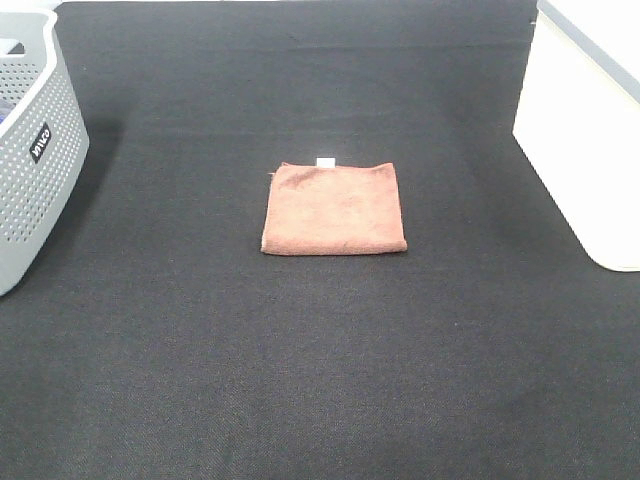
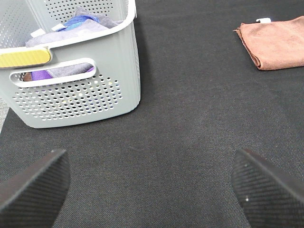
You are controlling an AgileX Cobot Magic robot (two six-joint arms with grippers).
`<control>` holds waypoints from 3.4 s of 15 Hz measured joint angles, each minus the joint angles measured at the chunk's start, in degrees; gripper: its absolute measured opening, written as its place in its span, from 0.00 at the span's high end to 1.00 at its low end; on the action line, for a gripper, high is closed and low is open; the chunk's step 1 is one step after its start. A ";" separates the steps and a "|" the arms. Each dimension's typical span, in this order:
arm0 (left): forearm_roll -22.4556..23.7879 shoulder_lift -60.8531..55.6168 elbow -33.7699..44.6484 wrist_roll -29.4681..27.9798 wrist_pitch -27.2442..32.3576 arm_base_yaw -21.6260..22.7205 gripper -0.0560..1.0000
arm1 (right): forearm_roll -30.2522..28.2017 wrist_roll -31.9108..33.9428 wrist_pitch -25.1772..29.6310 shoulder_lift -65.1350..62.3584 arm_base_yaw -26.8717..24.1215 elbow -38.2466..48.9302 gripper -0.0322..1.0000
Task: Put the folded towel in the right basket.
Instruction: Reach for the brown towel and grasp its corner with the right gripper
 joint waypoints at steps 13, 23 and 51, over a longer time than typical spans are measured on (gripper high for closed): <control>0.00 0.00 0.00 0.00 0.00 0.00 0.12 | -0.06 0.00 -2.58 0.92 0.00 -1.26 0.34; 0.00 0.00 0.00 0.00 0.00 0.00 0.12 | 5.33 0.00 -12.32 37.53 0.00 -19.88 0.35; 0.00 0.00 0.00 0.00 0.00 0.00 0.12 | 27.50 -13.18 -5.44 120.26 15.99 -67.09 0.28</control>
